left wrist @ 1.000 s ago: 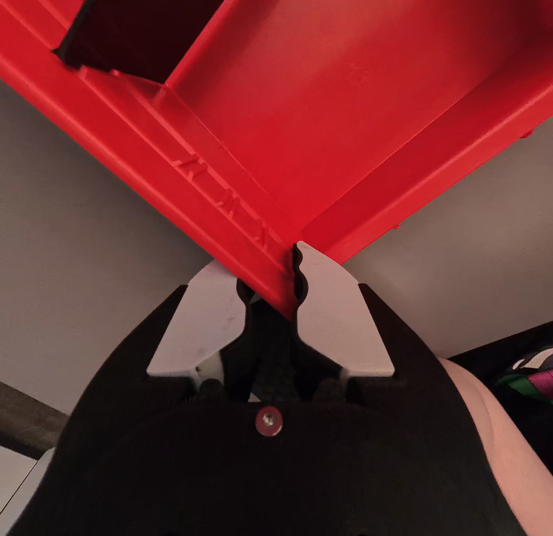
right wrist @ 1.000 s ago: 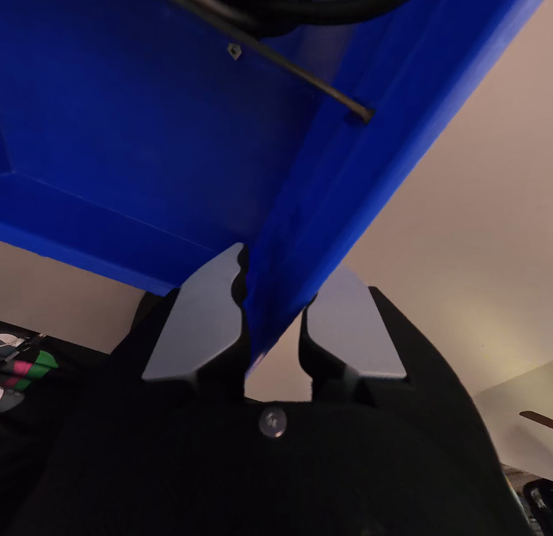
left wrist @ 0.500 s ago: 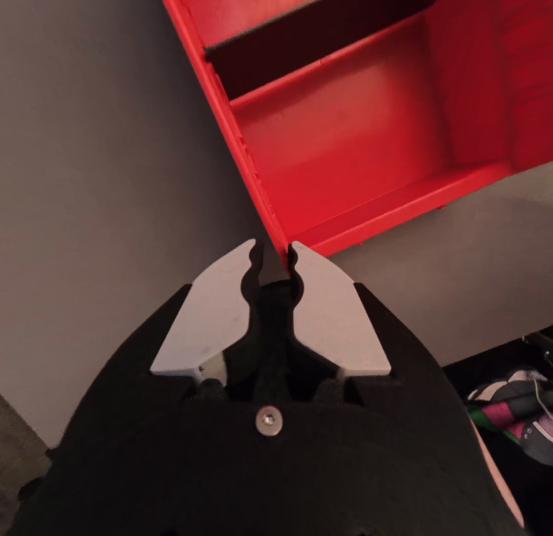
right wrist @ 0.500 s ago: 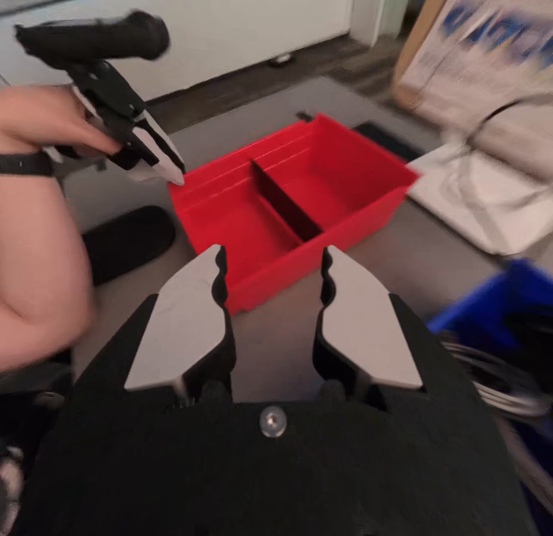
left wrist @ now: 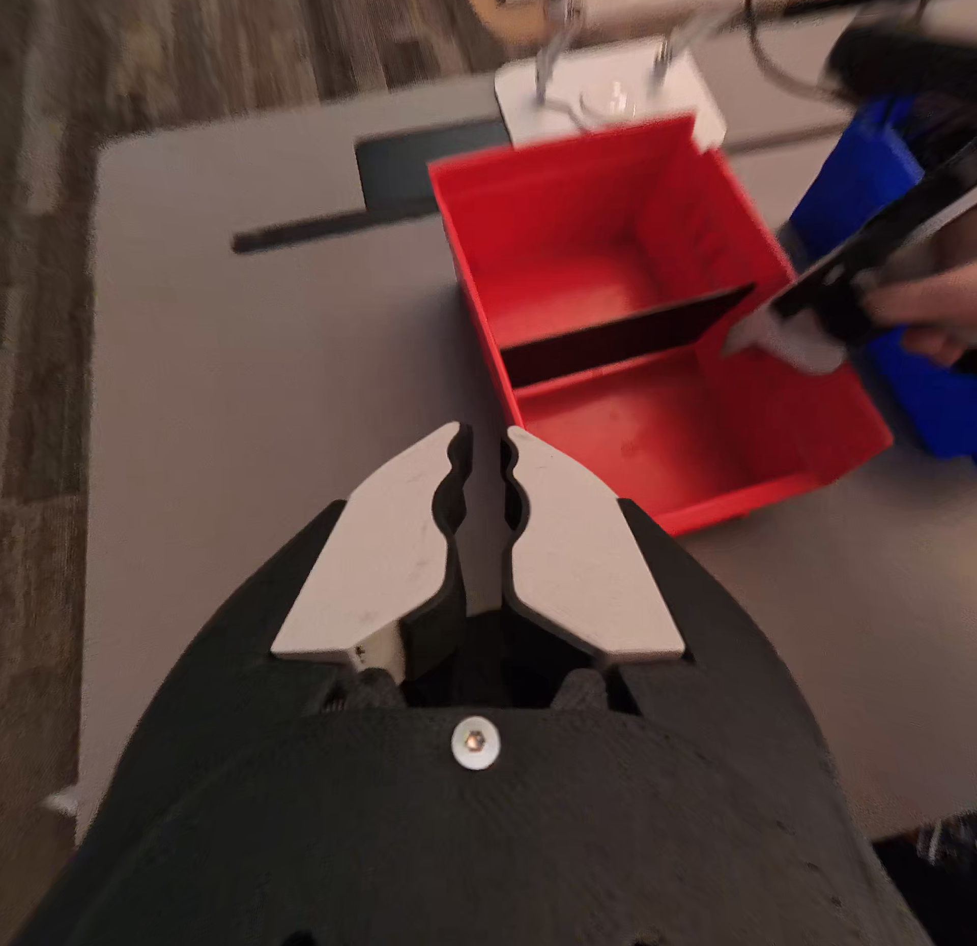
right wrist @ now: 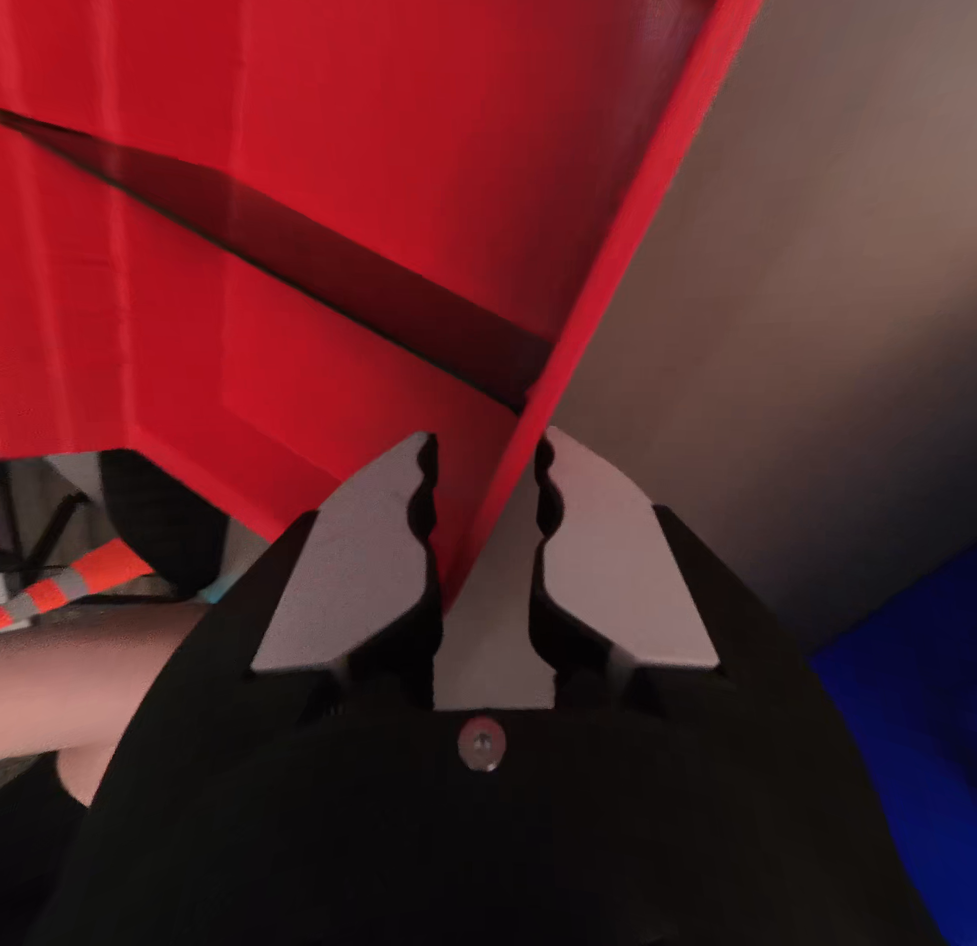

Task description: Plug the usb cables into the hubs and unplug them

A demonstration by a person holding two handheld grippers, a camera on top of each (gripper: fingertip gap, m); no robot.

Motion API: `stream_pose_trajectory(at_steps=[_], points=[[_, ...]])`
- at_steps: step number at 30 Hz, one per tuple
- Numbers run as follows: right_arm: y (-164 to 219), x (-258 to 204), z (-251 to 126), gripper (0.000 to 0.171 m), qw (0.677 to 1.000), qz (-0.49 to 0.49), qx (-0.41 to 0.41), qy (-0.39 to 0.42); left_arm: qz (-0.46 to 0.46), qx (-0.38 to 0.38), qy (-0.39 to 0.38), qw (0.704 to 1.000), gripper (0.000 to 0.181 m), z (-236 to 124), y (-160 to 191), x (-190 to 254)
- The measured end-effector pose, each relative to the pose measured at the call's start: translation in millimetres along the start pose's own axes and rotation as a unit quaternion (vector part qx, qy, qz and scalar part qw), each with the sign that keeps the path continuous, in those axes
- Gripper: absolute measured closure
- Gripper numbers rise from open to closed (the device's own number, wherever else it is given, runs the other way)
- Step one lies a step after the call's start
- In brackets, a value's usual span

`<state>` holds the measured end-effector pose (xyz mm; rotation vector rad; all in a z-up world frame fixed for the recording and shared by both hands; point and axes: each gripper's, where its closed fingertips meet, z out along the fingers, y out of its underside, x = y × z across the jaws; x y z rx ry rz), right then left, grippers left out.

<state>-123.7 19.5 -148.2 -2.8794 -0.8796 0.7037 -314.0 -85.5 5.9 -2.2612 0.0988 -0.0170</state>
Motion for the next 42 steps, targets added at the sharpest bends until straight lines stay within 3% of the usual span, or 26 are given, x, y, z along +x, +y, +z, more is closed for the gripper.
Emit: stream_pose_trajectory(at_steps=[1, 4, 8, 11, 13, 17, 19, 21, 26, 30, 33, 37, 40, 42], points=[[3.9, 7.0, 6.4, 0.143, 0.999, -0.006, -0.019, 0.034, -0.004, 0.035, -0.003, 0.999, 0.172, -8.0, -10.9, -0.1], [5.4, 15.4, 12.0, 0.152, 0.993, -0.046, -0.051, 0.092, -0.014, 0.138, 0.016, 0.990, 0.173, -38.4, -37.1, 8.1], [6.9, 22.2, 8.1, 0.161, 0.992, -0.047, -0.077, 0.091, -0.016, 0.201, 0.054, 0.978, 0.172, -68.3, -45.7, 22.0], [14.2, 26.9, -2.6, 0.165, 0.992, -0.041, -0.092, 0.081, -0.030, 0.246, 0.044, 0.968, 0.172, -90.6, -51.4, 18.7], [24.2, 22.2, -16.9, 0.165, 0.990, -0.046, -0.117, 0.058, -0.059, 0.315, 0.033, 0.947, 0.172, -117.4, -63.2, 11.5], [41.3, -2.8, -73.6, 0.164, 0.989, -0.062, -0.137, -0.010, -0.160, 0.511, 0.038, 0.844, 0.168, -192.1, -77.3, -8.5], [41.8, -7.5, -122.4, 0.165, 0.989, -0.070, -0.122, -0.037, -0.176, 0.529, 0.074, 0.827, 0.153, -205.0, -74.8, -5.8], [37.0, 5.1, -181.3, 0.164, 0.993, -0.069, -0.080, -0.045, -0.182, 0.517, 0.097, 0.831, 0.135, -200.9, -74.4, -2.0], [54.4, 114.4, -330.2, 0.166, 0.998, 0.001, 0.056, -0.004, -0.161, 0.432, 0.180, 0.869, 0.112, -150.2, -92.8, 36.2], [127.2, 239.9, -394.3, 0.166, 0.981, 0.108, 0.139, 0.084, -0.054, 0.298, 0.320, 0.898, 0.095, -79.9, -107.8, 138.8], [204.8, 317.9, -400.8, 0.165, 0.958, 0.201, 0.152, 0.135, 0.019, 0.164, 0.383, 0.909, 0.081, -13.6, -97.8, 227.5], [293.6, 391.7, -373.9, 0.165, 0.915, 0.331, 0.156, 0.171, -0.005, 0.069, 0.389, 0.919, 0.084, 79.5, -83.7, 306.2], [335.4, 424.0, -344.0, 0.165, 0.895, 0.376, 0.141, 0.195, 0.047, -0.009, 0.322, 0.945, 0.081, 144.1, -46.7, 336.3], [351.8, 434.5, -323.9, 0.165, 0.891, 0.393, 0.127, 0.187, 0.101, -0.039, 0.282, 0.953, 0.076, 167.3, -26.5, 346.8]])
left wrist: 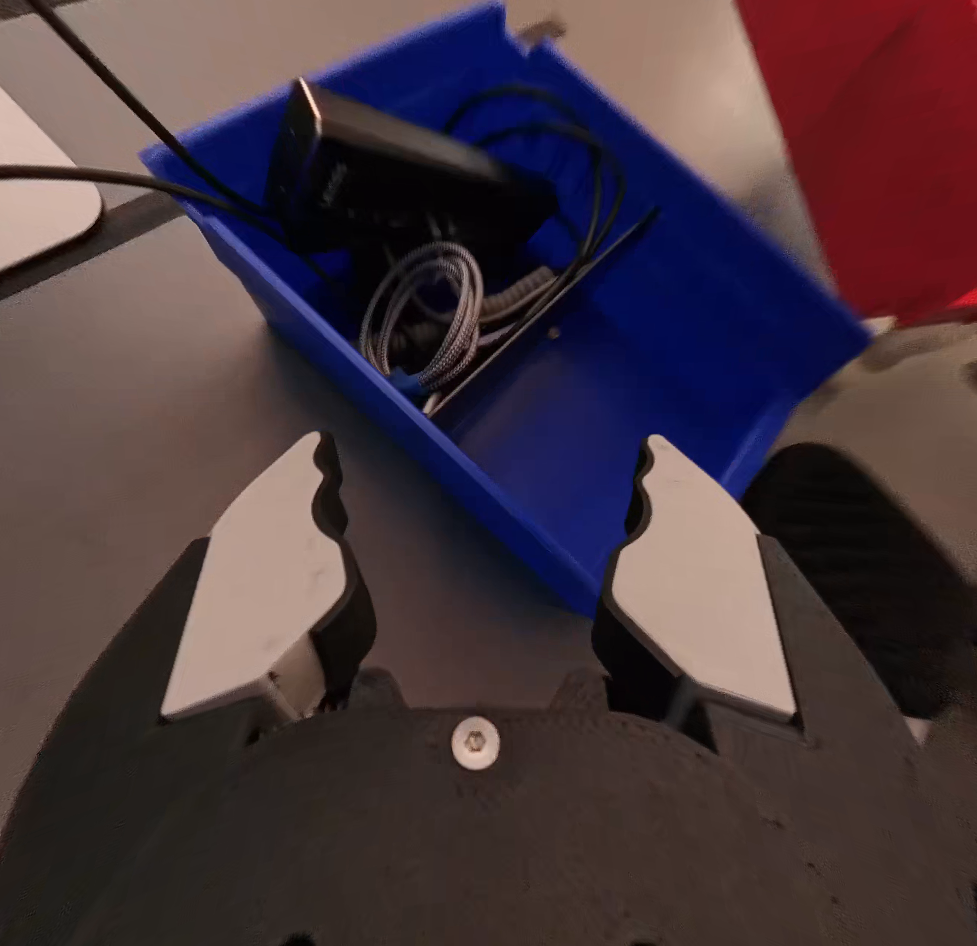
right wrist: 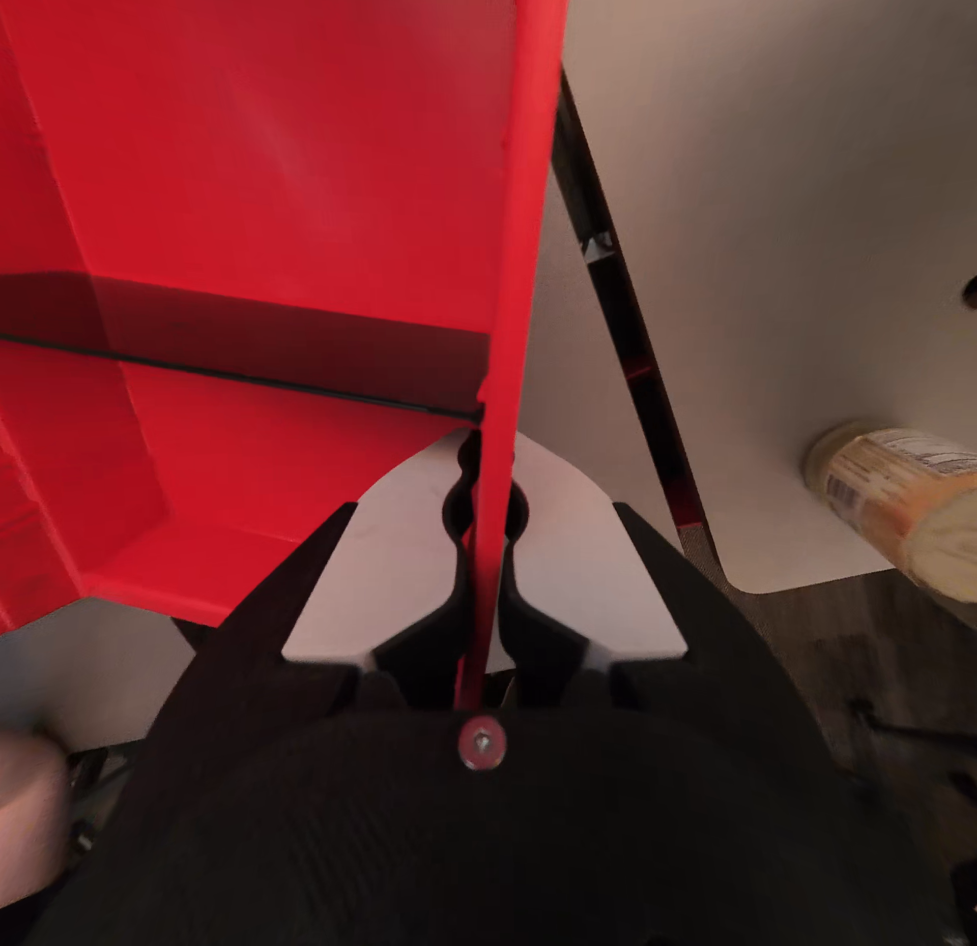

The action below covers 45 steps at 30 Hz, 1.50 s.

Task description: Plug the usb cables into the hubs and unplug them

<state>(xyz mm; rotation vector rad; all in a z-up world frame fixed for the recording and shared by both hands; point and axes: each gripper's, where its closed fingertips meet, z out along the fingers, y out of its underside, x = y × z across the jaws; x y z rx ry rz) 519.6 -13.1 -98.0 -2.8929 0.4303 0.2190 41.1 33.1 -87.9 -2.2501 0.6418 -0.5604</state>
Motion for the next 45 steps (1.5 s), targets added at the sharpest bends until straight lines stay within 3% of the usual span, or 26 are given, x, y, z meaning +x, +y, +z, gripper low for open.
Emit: stream_pose_trajectory(at_steps=[3, 6, 8, 11, 13, 16, 21, 24, 30, 35, 40, 45], points=[[11.6, 4.0, 22.9, 0.165, 0.999, 0.003, -0.028, -0.017, 0.012, -0.049, -0.001, 0.999, 0.068, 24.0, 18.3, 7.6], [13.3, -6.4, 36.6, 0.165, 0.999, -0.021, -0.044, -0.022, -0.008, -0.106, 0.022, 0.994, 0.076, 31.8, 33.6, 13.4], [10.9, -20.3, 43.1, 0.165, 0.998, -0.047, -0.049, -0.019, 0.036, -0.178, -0.031, 0.983, 0.101, 33.4, 55.7, -1.2], [7.9, -51.3, 52.7, 0.165, 0.994, -0.097, -0.056, -0.018, 0.126, -0.245, -0.155, 0.949, 0.110, 24.6, 74.3, -49.2], [8.7, -76.1, 60.9, 0.165, 0.990, -0.125, -0.063, -0.025, 0.052, -0.236, -0.109, 0.964, 0.158, 14.7, 75.2, -61.3], [13.2, -118.6, 74.7, 0.165, 0.982, -0.170, -0.071, -0.031, -0.003, -0.236, -0.063, 0.970, 0.175, -8.1, 83.1, -98.0], [29.3, -195.4, 99.8, 0.163, 0.970, -0.227, -0.081, -0.041, -0.049, -0.262, -0.068, 0.962, 0.176, -78.6, 125.3, -164.5], [44.3, -257.1, 111.7, 0.163, 0.958, -0.264, -0.085, -0.070, -0.125, -0.265, -0.098, 0.951, 0.174, -130.9, 158.1, -198.9], [84.9, -376.8, 124.5, 0.163, 0.921, -0.365, -0.103, -0.085, -0.290, -0.194, -0.154, 0.924, 0.170, -228.8, 217.6, -247.6], [108.8, -441.5, 131.2, 0.162, 0.904, -0.400, -0.118, -0.097, -0.364, -0.115, -0.197, 0.903, 0.171, -266.6, 235.4, -275.1], [103.0, -448.6, 134.2, 0.164, 0.907, -0.393, -0.120, -0.091, -0.399, -0.085, -0.193, 0.892, 0.169, -266.3, 234.9, -286.0], [67.4, -390.1, 130.1, 0.163, 0.930, -0.343, -0.116, -0.061, -0.391, -0.081, -0.170, 0.901, 0.167, -254.7, 226.0, -284.5]])
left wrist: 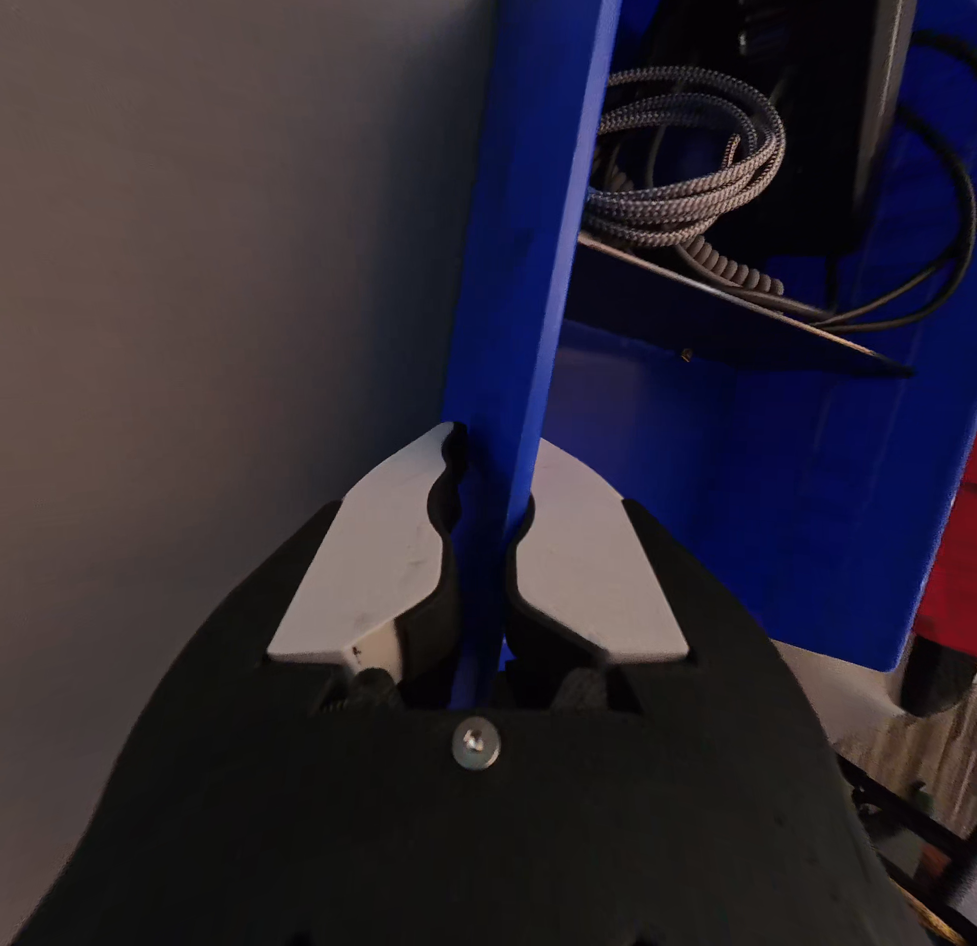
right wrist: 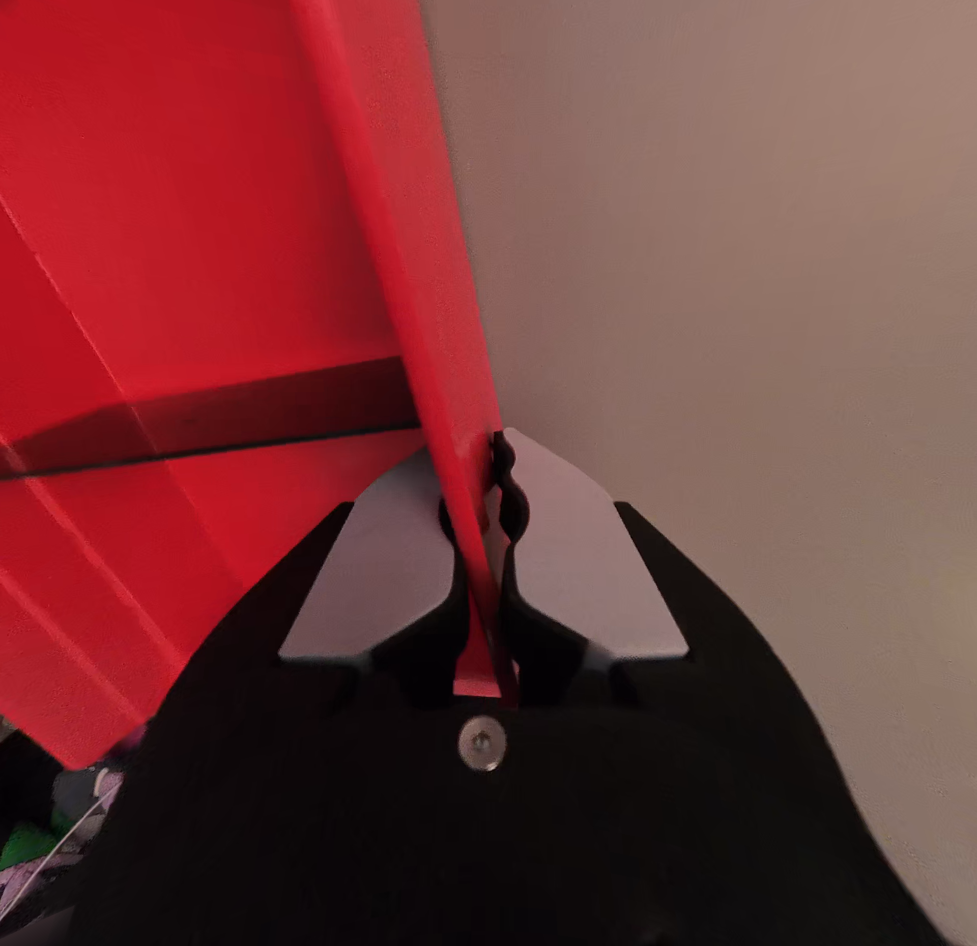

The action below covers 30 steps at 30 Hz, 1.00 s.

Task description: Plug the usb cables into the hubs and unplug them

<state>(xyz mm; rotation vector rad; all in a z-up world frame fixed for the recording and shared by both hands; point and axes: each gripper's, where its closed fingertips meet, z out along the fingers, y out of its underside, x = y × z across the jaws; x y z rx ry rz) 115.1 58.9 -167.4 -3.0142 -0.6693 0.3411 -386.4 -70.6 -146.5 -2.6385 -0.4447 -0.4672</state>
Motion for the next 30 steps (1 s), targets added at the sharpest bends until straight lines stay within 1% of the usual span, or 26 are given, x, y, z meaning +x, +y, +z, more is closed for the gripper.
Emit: stream_pose_trajectory(at_steps=[5, 7, 9, 11, 15, 18, 26, 30], points=[[33.6, 94.2, -22.7, 0.163, 0.995, 0.101, 0.009, 0.020, 0.001, 0.010, 0.013, 1.000, 0.166, 3.2, -5.0, 2.9], [48.0, 129.9, -31.4, 0.165, 0.994, 0.103, 0.017, 0.032, -0.012, 0.035, 0.013, 0.999, 0.167, 3.3, -12.8, -1.9], [66.7, 159.9, -38.7, 0.165, 0.991, 0.126, 0.009, 0.045, -0.011, 0.041, 0.014, 0.999, 0.167, 2.6, -14.5, -2.9], [76.9, 179.9, -43.6, 0.166, 0.986, 0.157, 0.021, 0.045, -0.009, 0.049, 0.006, 0.999, 0.169, 2.3, -15.4, -3.7], [86.2, 188.6, -44.6, 0.165, 0.986, 0.160, 0.026, 0.027, -0.015, 0.062, 0.003, 0.998, 0.169, 0.6, -15.9, -4.8], [83.6, 187.0, -46.5, 0.164, 0.994, 0.102, 0.021, 0.045, -0.025, 0.068, 0.004, 0.997, 0.168, -1.9, -14.1, -7.1], [68.7, 180.5, -43.3, 0.164, 0.997, 0.049, 0.027, 0.046, -0.051, 0.081, -0.005, 0.995, 0.167, -10.1, -10.1, -19.0], [69.3, 179.6, -41.6, 0.165, 0.995, 0.089, 0.023, 0.036, -0.057, 0.080, 0.006, 0.995, 0.166, -10.5, -9.0, -18.8]])
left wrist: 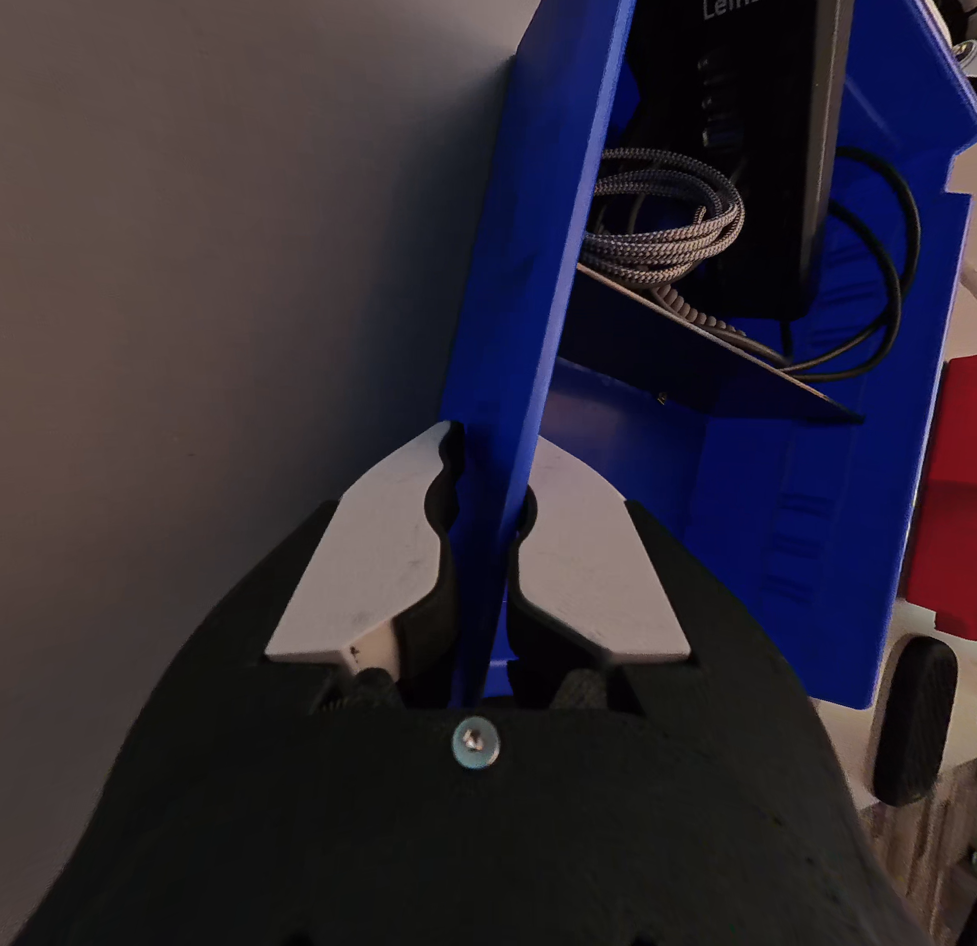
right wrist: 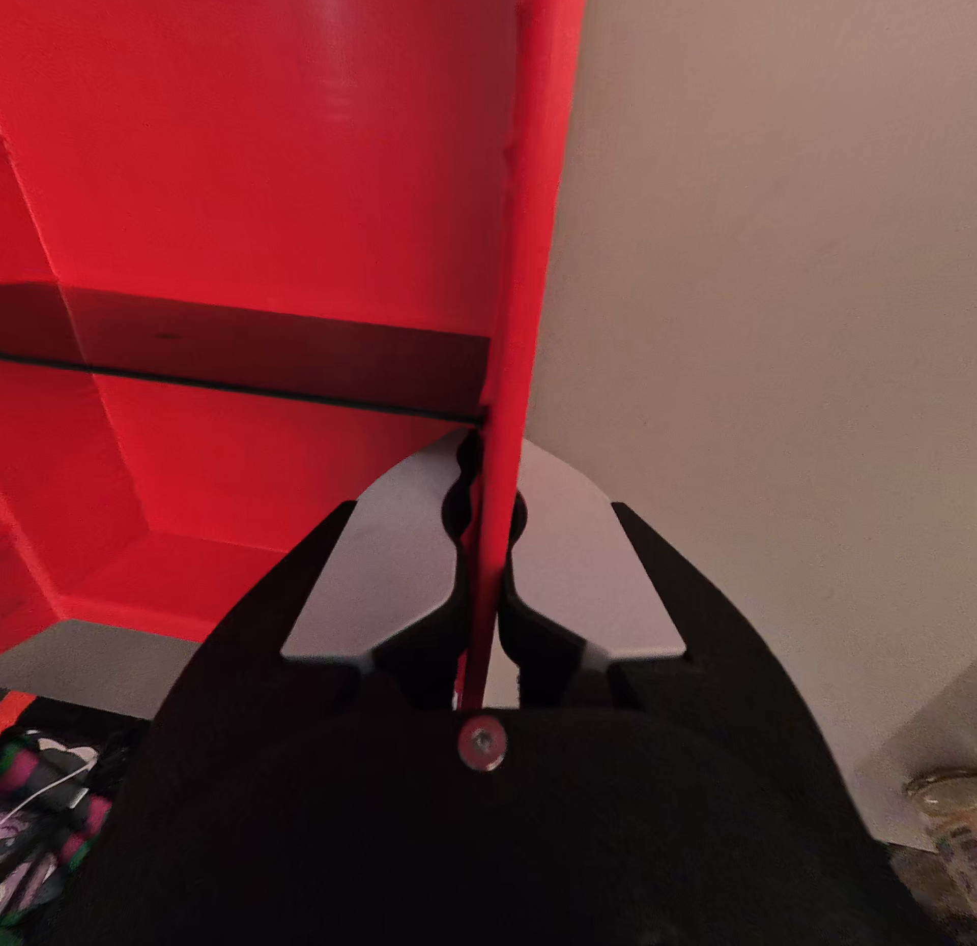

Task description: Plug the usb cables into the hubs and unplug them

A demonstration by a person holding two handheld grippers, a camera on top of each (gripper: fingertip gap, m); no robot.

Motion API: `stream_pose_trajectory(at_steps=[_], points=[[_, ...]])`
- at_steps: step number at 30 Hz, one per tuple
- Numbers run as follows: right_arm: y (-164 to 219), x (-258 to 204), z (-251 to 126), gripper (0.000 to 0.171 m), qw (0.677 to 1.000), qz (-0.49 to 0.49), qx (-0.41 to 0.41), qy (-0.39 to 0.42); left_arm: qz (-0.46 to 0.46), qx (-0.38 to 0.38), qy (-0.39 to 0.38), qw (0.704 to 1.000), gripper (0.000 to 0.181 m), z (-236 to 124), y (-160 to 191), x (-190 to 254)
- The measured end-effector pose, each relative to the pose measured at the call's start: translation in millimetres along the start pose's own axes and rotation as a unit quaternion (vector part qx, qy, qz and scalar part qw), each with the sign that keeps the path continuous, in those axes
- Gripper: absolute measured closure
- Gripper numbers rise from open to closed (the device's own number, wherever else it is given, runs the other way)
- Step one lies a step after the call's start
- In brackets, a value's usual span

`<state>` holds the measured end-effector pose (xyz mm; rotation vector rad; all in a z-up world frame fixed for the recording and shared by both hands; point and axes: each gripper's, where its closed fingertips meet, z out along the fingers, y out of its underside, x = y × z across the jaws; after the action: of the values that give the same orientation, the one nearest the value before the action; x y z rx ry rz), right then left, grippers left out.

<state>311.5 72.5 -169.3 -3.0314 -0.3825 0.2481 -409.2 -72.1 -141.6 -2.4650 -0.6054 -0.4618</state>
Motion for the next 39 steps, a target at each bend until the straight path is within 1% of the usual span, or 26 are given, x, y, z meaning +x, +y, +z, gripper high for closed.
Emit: stream_pose_trajectory(at_steps=[12, 18, 27, 37, 39], points=[[3.3, 0.3, 0.4, 0.164, 1.000, -0.026, 0.007, 0.000, -0.002, -0.006, 0.013, 1.000, 0.164, -1.2, 2.3, 0.1], [3.1, 6.3, -0.1, 0.165, 1.000, -0.018, 0.005, 0.000, 0.017, 0.017, -0.019, 1.000, 0.169, -1.5, -6.1, -7.2], [3.4, 9.3, -0.3, 0.165, 1.000, -0.023, 0.003, -0.001, 0.008, 0.031, -0.030, 0.999, 0.169, -5.3, -9.0, -14.3], [6.3, 10.7, -0.3, 0.164, 1.000, -0.025, 0.003, 0.002, -0.003, 0.032, -0.013, 0.999, 0.166, -6.4, -8.4, -11.3], [6.5, 10.9, -0.8, 0.161, 0.999, -0.033, 0.003, 0.007, -0.019, 0.038, 0.001, 0.999, 0.162, -10.9, -9.5, -8.9]])
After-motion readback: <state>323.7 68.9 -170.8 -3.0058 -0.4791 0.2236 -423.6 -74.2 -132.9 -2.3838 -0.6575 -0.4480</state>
